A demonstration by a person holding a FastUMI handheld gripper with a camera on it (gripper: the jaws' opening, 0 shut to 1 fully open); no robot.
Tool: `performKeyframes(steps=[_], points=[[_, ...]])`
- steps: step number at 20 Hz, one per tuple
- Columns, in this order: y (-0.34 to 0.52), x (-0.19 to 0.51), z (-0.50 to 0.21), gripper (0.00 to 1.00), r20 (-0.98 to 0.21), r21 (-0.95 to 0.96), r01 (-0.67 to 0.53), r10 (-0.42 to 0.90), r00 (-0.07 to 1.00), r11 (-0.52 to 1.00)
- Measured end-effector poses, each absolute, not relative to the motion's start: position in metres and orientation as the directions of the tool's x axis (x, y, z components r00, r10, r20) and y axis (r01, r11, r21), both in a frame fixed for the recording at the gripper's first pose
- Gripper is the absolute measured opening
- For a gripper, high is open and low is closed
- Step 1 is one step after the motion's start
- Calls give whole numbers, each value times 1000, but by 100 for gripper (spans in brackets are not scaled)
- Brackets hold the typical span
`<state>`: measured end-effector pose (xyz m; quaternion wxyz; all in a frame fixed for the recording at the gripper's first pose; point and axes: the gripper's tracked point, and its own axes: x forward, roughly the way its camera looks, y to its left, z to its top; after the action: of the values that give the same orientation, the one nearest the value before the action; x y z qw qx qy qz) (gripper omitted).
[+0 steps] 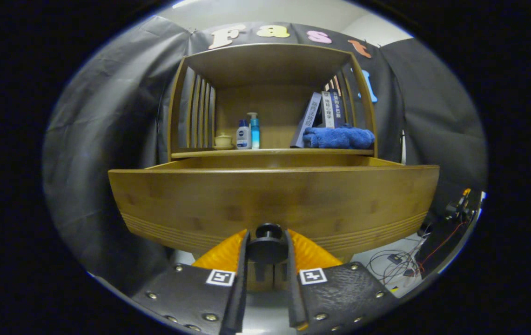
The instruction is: Pull open the drawer, take out the items inside it, and place them on the countertop above the cabinet.
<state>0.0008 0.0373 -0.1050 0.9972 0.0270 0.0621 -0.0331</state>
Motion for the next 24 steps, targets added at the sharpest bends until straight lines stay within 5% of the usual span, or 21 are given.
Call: performKeyframes(steps=[5,8,24], points=[[47,-7,-35,97,-78,-6,-17,17,997,1000],[49,-2,0,97,-74,-16,-30,29,997,999],[12,128,-73,97,-611,-46,98,-106,784,994]])
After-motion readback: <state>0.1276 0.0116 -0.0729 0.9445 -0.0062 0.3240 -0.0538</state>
